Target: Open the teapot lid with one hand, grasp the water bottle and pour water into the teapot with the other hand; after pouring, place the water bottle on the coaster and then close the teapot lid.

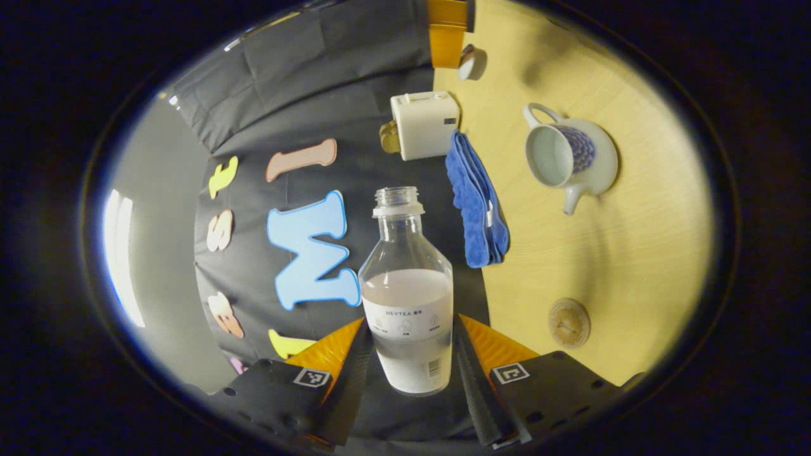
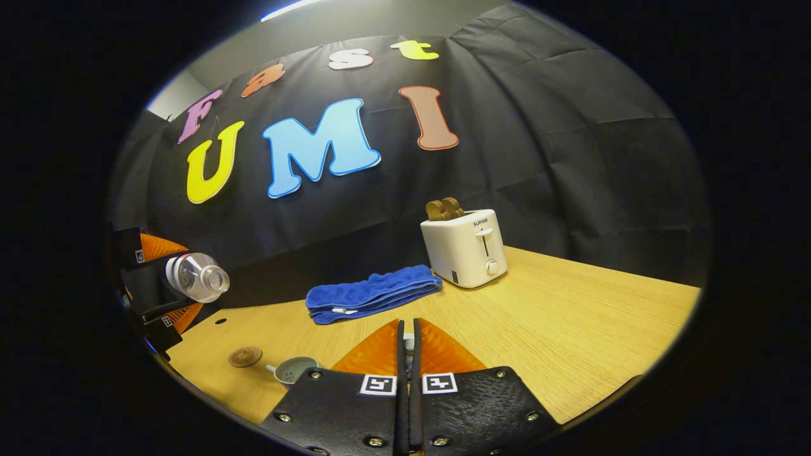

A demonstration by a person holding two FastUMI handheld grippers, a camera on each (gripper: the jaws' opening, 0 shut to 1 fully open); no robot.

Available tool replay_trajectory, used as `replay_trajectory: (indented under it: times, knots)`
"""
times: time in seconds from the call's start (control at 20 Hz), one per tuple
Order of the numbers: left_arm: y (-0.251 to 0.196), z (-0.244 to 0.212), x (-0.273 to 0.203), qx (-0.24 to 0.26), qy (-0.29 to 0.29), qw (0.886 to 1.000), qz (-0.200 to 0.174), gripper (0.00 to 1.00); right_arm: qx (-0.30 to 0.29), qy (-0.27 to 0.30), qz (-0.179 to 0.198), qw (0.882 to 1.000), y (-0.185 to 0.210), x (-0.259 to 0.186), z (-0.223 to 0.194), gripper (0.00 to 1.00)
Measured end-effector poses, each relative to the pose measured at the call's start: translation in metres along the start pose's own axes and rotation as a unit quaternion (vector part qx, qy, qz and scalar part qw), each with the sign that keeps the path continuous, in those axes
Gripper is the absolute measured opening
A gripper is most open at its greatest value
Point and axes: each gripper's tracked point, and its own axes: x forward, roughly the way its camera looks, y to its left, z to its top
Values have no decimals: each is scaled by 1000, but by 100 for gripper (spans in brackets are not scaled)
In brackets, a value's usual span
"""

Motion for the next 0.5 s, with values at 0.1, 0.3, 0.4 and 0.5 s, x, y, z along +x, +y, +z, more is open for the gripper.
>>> replay_trajectory:
  times: [0.1,0.3,0.4,0.5]
  knots:
    - [-8,-14,4,-77,12,997,6,84,-3,1,-4,1000,-1,1,-2,1]
    - [-23,-48,5,-224,43,974,16,84,-17,10,-13,1000,-1,5,-9,1]
    - [-31,-67,11,-309,53,949,19,84,-31,12,-21,999,-3,6,-11,0]
    - [-39,-79,16,-397,55,916,22,84,-46,14,-29,998,-3,8,-14,0]
